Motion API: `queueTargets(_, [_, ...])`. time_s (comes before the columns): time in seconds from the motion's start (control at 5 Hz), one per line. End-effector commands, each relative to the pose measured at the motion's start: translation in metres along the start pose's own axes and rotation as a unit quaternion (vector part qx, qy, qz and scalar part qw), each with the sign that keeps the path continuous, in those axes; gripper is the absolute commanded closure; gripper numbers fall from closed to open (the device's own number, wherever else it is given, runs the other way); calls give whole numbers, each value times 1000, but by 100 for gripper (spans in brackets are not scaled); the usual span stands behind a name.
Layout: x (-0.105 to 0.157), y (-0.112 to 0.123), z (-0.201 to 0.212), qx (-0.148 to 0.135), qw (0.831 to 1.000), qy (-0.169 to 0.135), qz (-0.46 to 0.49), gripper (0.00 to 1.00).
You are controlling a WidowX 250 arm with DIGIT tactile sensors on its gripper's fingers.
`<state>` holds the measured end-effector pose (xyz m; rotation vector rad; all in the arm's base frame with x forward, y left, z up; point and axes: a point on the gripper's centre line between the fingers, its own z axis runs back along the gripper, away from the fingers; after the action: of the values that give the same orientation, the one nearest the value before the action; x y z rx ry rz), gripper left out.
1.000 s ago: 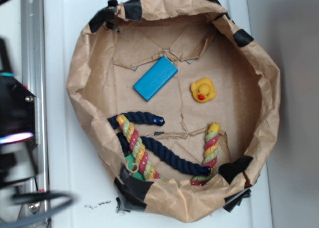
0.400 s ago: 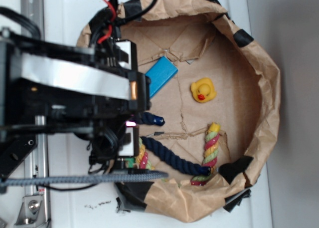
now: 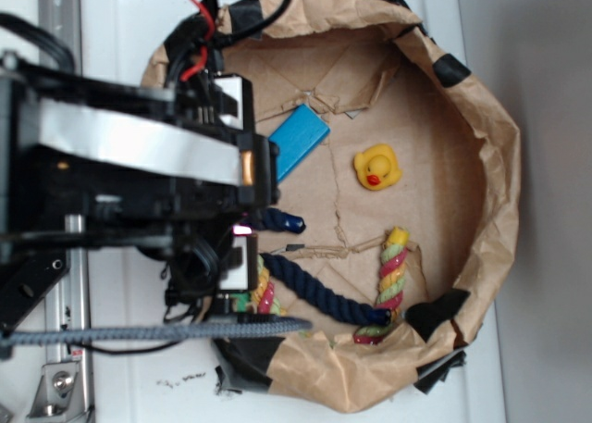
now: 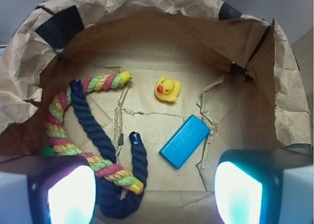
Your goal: Grab the yellow duck.
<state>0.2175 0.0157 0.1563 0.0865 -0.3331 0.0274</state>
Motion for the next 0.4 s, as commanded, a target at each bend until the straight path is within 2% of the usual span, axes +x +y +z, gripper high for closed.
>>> queueTargets(0.0, [37, 42, -62, -12, 999, -20, 29, 0])
queueTargets(0.2, [42, 51, -75, 7, 999, -14, 36, 0])
